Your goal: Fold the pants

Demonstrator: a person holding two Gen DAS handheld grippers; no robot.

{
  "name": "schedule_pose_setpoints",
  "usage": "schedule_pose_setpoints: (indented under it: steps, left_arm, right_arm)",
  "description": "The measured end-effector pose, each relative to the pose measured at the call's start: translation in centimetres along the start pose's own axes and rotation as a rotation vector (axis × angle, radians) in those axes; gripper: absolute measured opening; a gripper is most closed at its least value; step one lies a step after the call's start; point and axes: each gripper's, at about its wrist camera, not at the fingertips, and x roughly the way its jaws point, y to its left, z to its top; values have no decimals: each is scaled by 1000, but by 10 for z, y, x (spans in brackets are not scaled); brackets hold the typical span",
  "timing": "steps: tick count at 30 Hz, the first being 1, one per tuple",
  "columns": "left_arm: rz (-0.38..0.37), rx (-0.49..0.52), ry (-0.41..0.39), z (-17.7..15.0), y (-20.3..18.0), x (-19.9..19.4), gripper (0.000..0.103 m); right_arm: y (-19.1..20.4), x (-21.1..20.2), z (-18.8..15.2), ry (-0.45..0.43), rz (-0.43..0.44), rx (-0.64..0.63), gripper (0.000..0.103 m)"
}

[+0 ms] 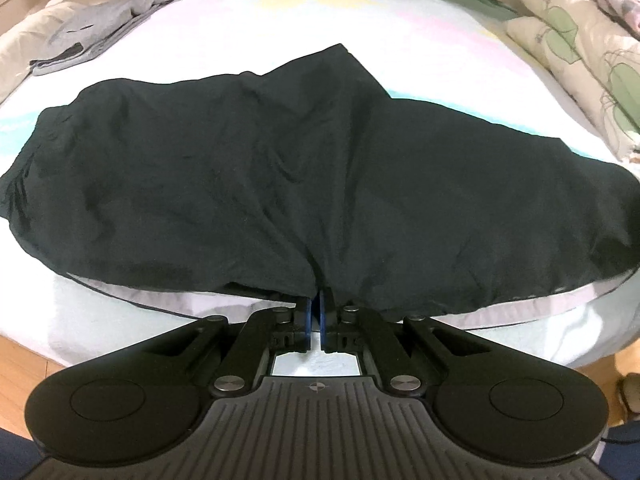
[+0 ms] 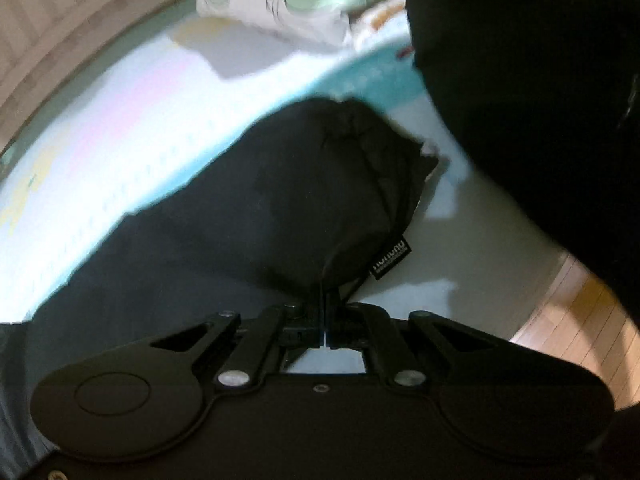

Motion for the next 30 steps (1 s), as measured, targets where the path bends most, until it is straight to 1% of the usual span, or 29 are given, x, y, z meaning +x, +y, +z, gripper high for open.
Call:
schedule_pose_setpoints:
  steps: [2, 3, 4, 6, 7, 8, 9, 10, 11, 12, 14, 15, 16, 17, 19, 20, 22, 23, 24, 25, 26, 27, 28, 29, 30]
  left_arm:
    - [10, 15, 3, -2, -1, 1, 4]
    - [17, 21, 7, 0, 0, 3, 4]
    - [22, 25, 11, 0, 1, 4, 4]
    - [22, 22, 13, 3, 3, 5, 4]
    - [18, 16, 14, 3, 5, 6, 5]
    - [12, 9, 18, 4, 6, 6, 6]
    - [7, 1, 22, 4, 7, 8, 7]
    - [10, -2, 24, 4, 7, 10, 7]
    - [16, 5, 24, 5, 7, 10, 7]
    - [25, 18, 22, 5, 5, 11, 7]
    - [41, 43, 16, 4, 1, 11, 7]
    - [45, 50, 13, 4, 1, 11, 6]
    - [47, 53, 11, 4, 1, 11, 7]
    - [47, 54, 11, 4, 1, 11, 7]
    - [44, 53, 11, 3, 2, 11, 7]
    - [42, 53, 11, 3, 2, 11, 7]
    - [44, 58, 9, 2, 2, 11, 7]
    - [48, 62, 8, 2, 1, 11, 7]
    - [52, 67, 8, 1, 0, 10, 7]
    - [55, 73, 8, 1, -1, 10, 7]
    - [58, 77, 8, 1, -2, 10, 7]
    - [59, 76, 8, 1, -2, 9, 7]
    - [58, 72, 9, 1, -2, 9, 7]
    - [58, 70, 11, 1, -2, 9, 7]
    - [59, 72, 12, 1, -2, 9, 7]
  right_arm:
    - [7, -14, -1, -95, 35, -31, 6]
    - [11, -16, -1, -108, 33, -55, 6]
    - [14, -13, -1, -89, 22, -69, 7]
    - [13, 5, -4, 14, -29, -56, 7]
    - [9, 12, -5, 48, -39, -31, 7]
    - [4, 16, -7, 70, -38, 8, 7]
    - [2, 17, -7, 70, -38, 25, 6]
    - [3, 16, -6, 53, -48, 16, 6]
    - [11, 8, -6, 2, -56, -49, 6]
    - [25, 0, -8, -60, -59, -143, 7]
    - [64, -16, -22, -195, -55, -414, 7]
    - [82, -24, -33, -247, -17, -542, 7]
    - [94, -30, -43, -272, 34, -624, 6]
    - [105, -32, -51, -275, 70, -680, 6]
    - [115, -27, -59, -246, 56, -729, 6]
    - [113, -24, -60, -214, 35, -731, 6]
    - [105, -15, -54, -160, -6, -664, 6]
    - [96, -12, -47, -123, -30, -601, 9]
    - [86, -8, -41, -79, -36, -545, 16]
    - [73, -7, -34, -31, -21, -474, 18]
    - [56, -4, -30, 13, 26, -359, 35]
    - [43, -5, -25, 31, 70, -259, 60]
    - [31, -8, -21, 36, 105, -161, 71]
    - [19, -12, -15, 14, 139, -59, 81]
    - [12, -17, -12, -11, 153, -5, 80]
